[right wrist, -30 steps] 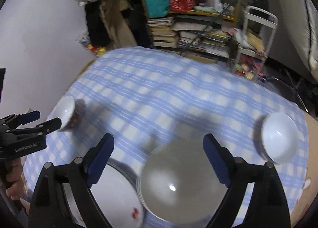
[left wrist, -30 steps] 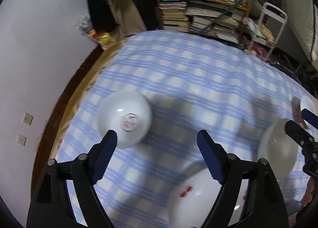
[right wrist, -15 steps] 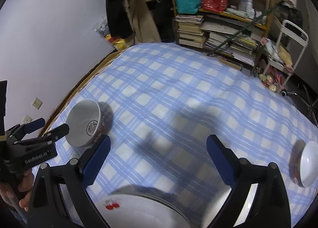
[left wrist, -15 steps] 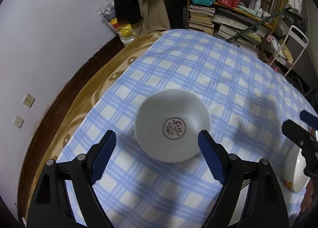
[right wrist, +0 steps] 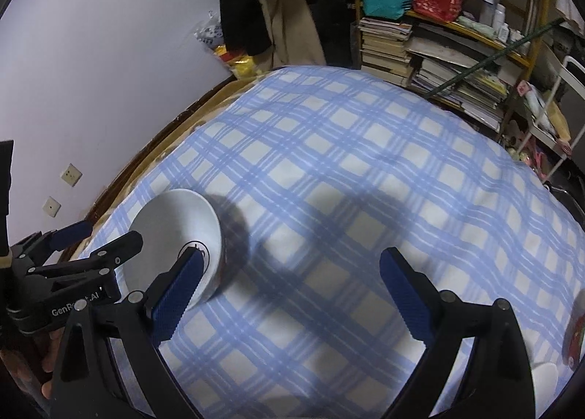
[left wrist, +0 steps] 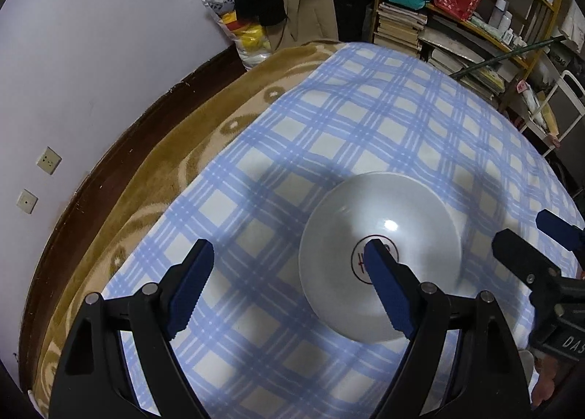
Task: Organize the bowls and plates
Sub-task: 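Move both grippers to the small bowl with the red seal mark, then close both grippers on the rim of the small seal-mark bowl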
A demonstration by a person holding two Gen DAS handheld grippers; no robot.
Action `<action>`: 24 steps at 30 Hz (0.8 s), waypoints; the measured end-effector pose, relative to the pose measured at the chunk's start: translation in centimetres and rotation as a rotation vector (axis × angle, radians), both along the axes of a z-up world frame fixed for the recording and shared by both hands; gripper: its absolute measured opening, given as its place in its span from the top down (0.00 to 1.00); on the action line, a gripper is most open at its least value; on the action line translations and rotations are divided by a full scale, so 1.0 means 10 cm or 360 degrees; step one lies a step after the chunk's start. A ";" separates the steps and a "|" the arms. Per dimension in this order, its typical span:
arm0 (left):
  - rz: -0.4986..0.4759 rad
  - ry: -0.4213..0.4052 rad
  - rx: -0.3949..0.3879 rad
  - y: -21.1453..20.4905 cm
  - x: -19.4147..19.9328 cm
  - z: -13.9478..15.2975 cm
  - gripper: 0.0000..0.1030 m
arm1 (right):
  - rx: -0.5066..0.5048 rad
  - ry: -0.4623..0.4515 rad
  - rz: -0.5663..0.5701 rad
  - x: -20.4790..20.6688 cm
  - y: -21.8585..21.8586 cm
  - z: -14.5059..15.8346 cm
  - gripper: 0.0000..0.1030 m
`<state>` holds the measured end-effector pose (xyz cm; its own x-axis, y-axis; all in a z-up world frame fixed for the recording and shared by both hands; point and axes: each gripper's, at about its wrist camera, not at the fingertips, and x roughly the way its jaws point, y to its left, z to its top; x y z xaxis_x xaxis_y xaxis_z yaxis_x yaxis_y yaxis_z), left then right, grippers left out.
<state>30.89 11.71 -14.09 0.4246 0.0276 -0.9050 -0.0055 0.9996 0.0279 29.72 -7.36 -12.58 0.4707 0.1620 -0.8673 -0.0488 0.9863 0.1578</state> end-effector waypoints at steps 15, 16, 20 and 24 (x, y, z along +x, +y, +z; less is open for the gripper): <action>0.0077 0.0253 -0.0212 0.14 0.18 -0.44 0.49 | -0.0021 0.0093 0.0061 0.21 0.28 -0.36 0.02; 0.0075 0.0271 -0.0256 0.15 0.19 -0.45 0.52 | -0.0015 0.0090 0.0068 0.21 0.29 -0.36 0.02; 0.0079 0.0278 -0.0357 0.17 0.20 -0.45 0.71 | -0.0018 0.0105 0.0078 0.23 0.35 -0.38 0.17; 0.0042 0.0268 -0.0407 0.16 0.20 -0.43 0.88 | -0.0019 0.0191 0.0098 0.27 0.40 -0.45 0.36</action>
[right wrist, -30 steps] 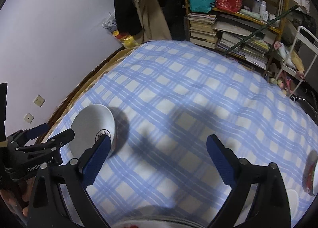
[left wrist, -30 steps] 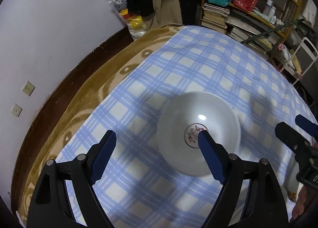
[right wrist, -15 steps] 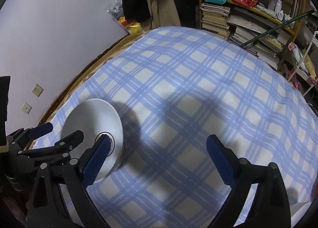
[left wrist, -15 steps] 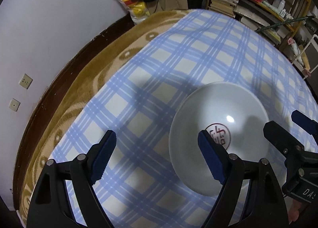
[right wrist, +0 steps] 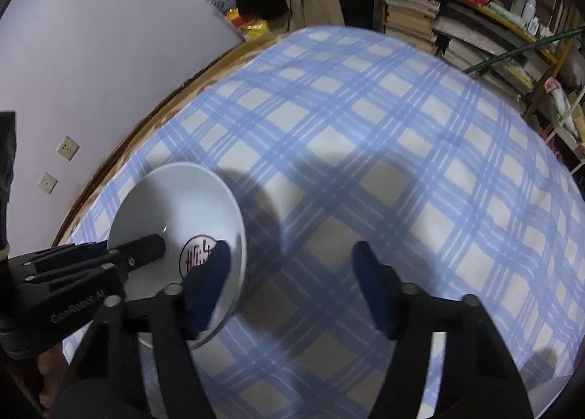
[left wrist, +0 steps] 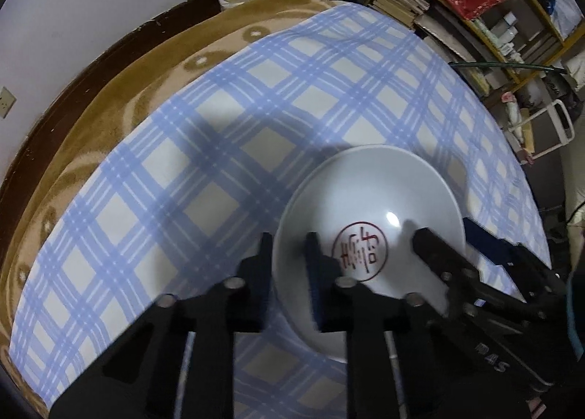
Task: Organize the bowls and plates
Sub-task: 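Close both grippers on the rim of the small seal-mark bowl, then lift and carry the small seal-mark bowl with both grippers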
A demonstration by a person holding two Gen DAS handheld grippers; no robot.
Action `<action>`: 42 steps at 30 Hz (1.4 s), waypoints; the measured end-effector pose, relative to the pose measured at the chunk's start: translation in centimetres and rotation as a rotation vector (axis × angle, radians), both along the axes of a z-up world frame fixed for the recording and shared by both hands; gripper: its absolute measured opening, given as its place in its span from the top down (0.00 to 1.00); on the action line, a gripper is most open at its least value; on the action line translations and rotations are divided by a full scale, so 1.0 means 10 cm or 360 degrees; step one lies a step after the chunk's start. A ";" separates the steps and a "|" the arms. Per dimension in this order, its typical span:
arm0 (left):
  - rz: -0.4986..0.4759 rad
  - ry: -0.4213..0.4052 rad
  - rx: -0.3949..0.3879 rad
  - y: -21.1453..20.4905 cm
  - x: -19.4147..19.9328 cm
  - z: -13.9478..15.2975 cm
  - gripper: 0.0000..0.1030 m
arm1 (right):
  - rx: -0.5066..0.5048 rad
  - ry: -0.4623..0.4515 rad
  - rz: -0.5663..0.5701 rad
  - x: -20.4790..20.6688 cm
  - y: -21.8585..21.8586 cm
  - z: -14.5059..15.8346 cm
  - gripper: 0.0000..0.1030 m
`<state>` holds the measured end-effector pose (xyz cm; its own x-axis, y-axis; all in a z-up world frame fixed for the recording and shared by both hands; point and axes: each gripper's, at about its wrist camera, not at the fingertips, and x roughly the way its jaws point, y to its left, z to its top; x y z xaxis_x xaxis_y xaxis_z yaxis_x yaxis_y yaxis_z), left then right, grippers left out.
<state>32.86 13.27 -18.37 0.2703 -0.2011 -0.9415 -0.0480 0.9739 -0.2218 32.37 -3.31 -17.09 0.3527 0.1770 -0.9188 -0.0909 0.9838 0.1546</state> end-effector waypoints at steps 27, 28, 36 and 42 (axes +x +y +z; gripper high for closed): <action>-0.0103 -0.0089 0.0198 -0.21 -0.10 0.14 0.89 | 0.0152 0.0127 0.0044 -0.14 0.08 -0.07 0.86; -0.0103 -0.0091 0.0201 -0.22 -0.10 0.15 0.89 | 0.0152 0.0127 0.0045 -0.14 0.08 -0.07 0.86; -0.0182 -0.0146 0.0153 -0.35 -0.15 0.27 0.89 | 0.0112 0.0089 0.0004 -0.19 -0.03 0.02 0.86; -0.0256 -0.0195 0.0162 -0.57 -0.28 0.39 0.89 | 0.0088 0.0044 -0.0029 -0.26 -0.20 0.19 0.86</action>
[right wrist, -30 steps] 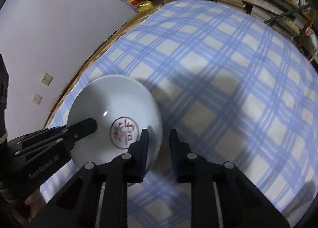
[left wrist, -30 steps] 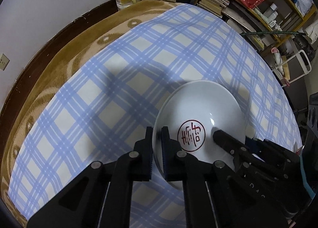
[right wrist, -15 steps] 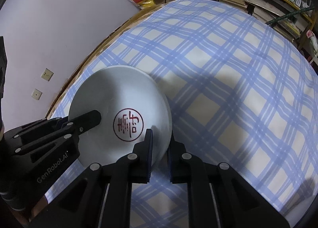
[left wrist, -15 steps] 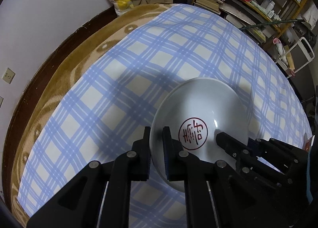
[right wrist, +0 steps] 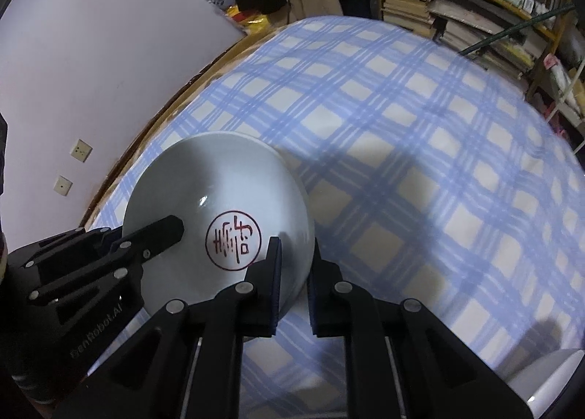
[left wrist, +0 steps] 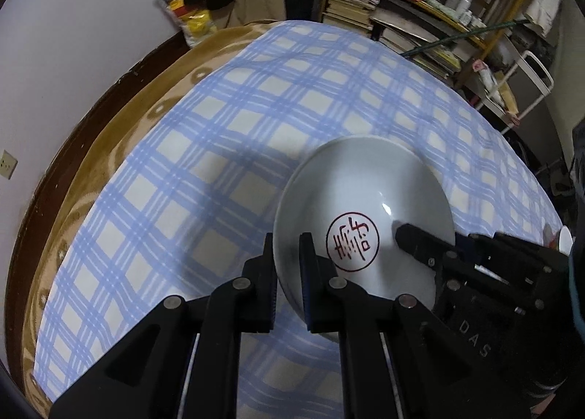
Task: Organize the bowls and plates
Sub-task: 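Lift and carry the small seal-mark bowl with both grippers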
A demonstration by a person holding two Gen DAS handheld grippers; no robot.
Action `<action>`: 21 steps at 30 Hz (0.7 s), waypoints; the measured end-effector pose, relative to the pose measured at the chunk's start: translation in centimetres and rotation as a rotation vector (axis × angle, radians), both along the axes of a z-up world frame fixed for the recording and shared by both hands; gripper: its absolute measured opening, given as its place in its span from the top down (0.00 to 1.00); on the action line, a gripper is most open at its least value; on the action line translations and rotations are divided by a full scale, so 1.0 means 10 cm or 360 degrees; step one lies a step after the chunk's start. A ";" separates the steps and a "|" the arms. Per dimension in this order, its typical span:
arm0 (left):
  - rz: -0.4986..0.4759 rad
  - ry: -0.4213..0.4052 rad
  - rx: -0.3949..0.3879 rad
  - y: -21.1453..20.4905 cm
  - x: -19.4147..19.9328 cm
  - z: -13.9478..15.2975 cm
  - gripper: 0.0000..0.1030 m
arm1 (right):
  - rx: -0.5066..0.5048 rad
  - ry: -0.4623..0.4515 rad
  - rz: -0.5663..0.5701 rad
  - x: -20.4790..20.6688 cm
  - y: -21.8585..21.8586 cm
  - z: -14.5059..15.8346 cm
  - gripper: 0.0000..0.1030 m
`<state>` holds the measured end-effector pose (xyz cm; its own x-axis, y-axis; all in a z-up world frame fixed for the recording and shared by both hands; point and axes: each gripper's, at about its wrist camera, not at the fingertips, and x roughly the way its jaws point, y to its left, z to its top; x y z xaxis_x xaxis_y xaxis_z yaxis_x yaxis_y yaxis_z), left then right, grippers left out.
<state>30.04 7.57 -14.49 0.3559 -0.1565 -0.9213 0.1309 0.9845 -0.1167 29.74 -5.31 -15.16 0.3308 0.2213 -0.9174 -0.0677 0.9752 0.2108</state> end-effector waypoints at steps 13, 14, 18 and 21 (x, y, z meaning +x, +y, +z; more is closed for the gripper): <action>-0.0186 -0.0057 0.0028 -0.64 -0.38 0.32 0.89 | -0.0069 -0.0061 -0.0076 -0.46 -0.52 0.35 0.86; -0.0196 -0.0062 0.0026 -0.69 -0.41 0.35 0.89 | -0.0070 -0.0069 -0.0091 -0.51 -0.58 0.38 0.86; -0.0237 -0.0076 0.0009 -0.90 -0.54 0.46 0.89 | -0.0077 -0.0098 -0.0138 -0.69 -0.77 0.50 0.86; -0.0274 -0.0085 0.0010 -1.08 -0.64 0.54 0.89 | -0.0079 -0.0115 -0.0185 -0.83 -0.95 0.59 0.87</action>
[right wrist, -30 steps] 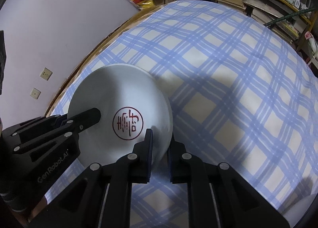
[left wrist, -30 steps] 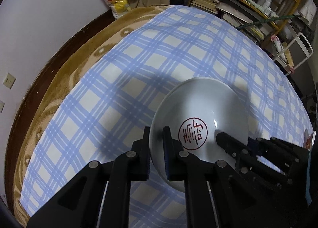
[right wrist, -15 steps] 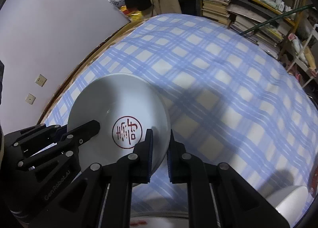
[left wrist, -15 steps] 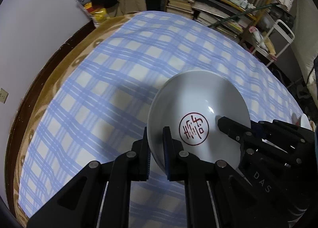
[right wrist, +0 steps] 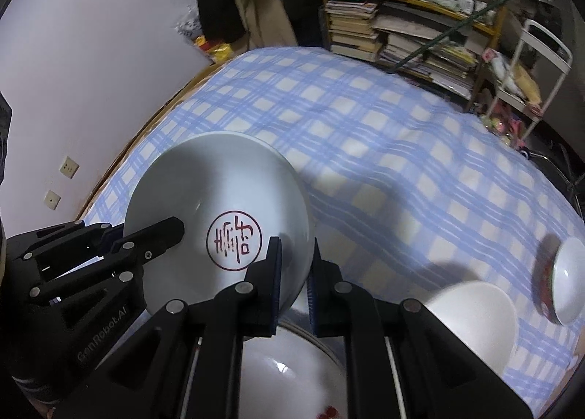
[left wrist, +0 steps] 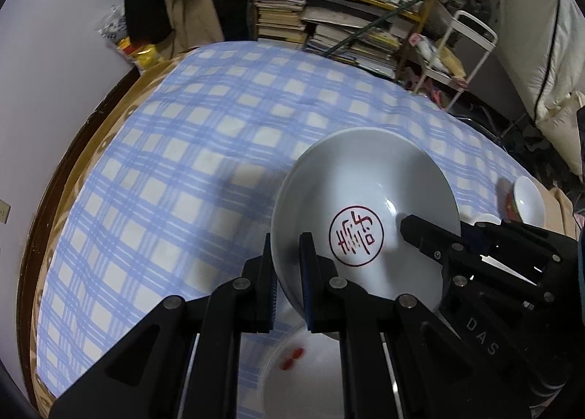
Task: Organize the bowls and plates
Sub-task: 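Lift and carry the small seal-mark bowl with both grippers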
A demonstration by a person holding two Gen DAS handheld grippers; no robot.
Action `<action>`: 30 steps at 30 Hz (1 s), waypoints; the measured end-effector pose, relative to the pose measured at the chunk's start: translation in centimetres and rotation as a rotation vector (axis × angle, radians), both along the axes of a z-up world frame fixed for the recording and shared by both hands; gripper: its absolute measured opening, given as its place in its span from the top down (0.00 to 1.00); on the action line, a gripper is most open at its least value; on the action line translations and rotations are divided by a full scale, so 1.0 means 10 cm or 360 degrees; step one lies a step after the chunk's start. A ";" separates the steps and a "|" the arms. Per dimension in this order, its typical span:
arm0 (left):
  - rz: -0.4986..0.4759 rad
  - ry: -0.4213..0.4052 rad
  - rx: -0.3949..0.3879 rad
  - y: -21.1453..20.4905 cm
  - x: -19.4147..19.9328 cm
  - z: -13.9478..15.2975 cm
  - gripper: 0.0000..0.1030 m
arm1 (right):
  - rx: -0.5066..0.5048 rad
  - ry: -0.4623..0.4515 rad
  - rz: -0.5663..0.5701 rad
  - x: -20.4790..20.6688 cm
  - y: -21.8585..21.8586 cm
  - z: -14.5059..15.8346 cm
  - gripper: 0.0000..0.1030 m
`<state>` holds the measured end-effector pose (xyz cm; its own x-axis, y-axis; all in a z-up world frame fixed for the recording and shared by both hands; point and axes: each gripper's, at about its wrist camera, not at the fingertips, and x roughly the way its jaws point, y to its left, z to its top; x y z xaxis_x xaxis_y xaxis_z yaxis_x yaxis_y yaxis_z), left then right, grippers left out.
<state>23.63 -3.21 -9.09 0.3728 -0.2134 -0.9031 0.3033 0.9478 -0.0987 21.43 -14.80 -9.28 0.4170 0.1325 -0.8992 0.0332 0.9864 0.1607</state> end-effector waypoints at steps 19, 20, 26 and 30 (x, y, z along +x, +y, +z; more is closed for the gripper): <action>-0.0234 0.0035 0.0005 -0.99 -0.56 0.11 0.88 | -0.0070 -0.0018 -0.0236 -0.75 -0.88 0.17 0.86; -0.0242 0.0035 0.0008 -1.02 -0.58 0.11 0.88 | -0.0069 -0.0017 -0.0245 -0.77 -0.90 0.17 0.86; -0.0273 0.0056 0.0018 -1.21 -0.66 0.05 0.89 | -0.0069 -0.0021 -0.0310 -0.92 -1.07 0.11 0.86; -0.0287 0.0096 0.0032 -1.28 -0.68 -0.04 0.89 | -0.0033 -0.0004 -0.0349 -0.99 -1.16 0.03 0.86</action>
